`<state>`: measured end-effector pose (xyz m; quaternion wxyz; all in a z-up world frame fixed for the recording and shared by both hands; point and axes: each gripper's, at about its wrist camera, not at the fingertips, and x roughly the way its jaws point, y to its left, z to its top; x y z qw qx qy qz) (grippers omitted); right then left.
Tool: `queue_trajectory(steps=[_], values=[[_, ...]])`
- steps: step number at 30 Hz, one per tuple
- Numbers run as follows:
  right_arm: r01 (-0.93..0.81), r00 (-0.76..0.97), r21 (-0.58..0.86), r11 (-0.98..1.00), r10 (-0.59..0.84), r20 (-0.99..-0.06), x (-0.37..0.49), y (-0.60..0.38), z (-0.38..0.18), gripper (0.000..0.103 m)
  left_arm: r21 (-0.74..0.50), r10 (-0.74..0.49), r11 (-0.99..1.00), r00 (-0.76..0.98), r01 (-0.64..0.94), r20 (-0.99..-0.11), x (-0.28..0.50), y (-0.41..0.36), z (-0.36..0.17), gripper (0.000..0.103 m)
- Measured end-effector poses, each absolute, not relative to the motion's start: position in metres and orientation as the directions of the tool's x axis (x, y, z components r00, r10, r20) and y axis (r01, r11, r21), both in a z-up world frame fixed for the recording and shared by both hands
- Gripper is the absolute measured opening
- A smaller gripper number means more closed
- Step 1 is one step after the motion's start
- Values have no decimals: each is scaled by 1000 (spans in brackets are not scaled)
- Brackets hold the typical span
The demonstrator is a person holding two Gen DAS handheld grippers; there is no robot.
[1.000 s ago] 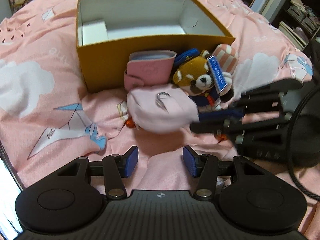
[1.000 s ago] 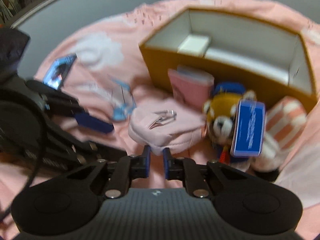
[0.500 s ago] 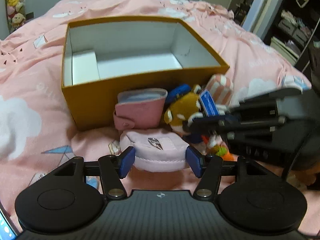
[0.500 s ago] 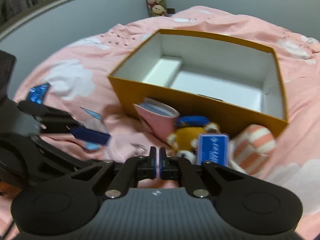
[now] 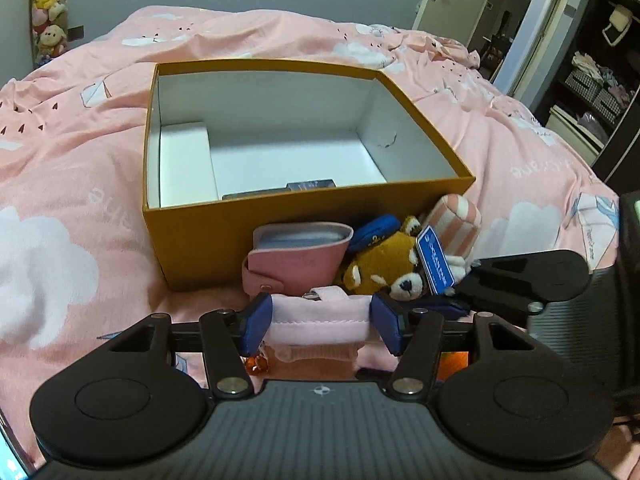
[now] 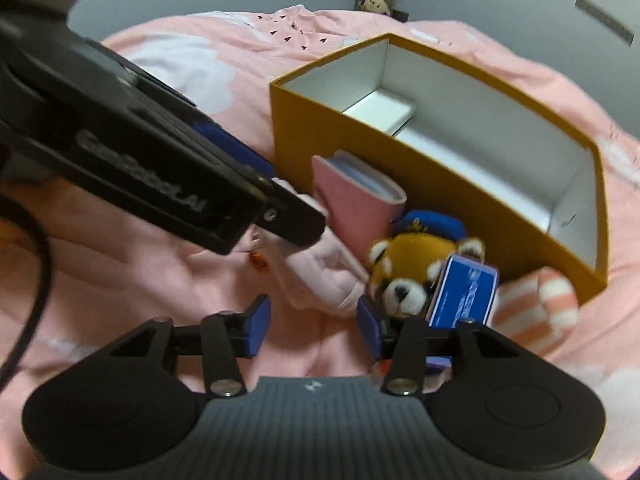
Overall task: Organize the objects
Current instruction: 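Grasp the pink pouch with the right gripper while the left gripper grasps the pink wallet, then lift the pink pouch with the right gripper and carry it over the orange box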
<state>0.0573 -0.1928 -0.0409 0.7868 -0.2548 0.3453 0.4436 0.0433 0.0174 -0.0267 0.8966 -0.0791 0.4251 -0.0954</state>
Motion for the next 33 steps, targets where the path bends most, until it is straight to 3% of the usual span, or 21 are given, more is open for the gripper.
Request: queue_trajectory(steps=[8,14,21,28,33], values=[[-886,375,-96,454,577,-726,68,-182,-46,49,-260,-215,965,653,28,-727,47,34,-21,64],[-881,378,-71,467,606,-700,69,-187,-40,29,-291,-197,956,679,-27,-708,42,50,-11,63],[-844,390,26,536,645,-657,72,-212,-16,19,-302,-180,952,715,-46,-676,29,62,3,64],[-777,384,193,598,695,-607,80,-239,19,18,-291,-206,957,671,-15,-712,34,61,-5,64],[-737,450,204,645,692,-564,80,-257,44,17,-206,-175,978,657,31,-733,42,44,-15,65]])
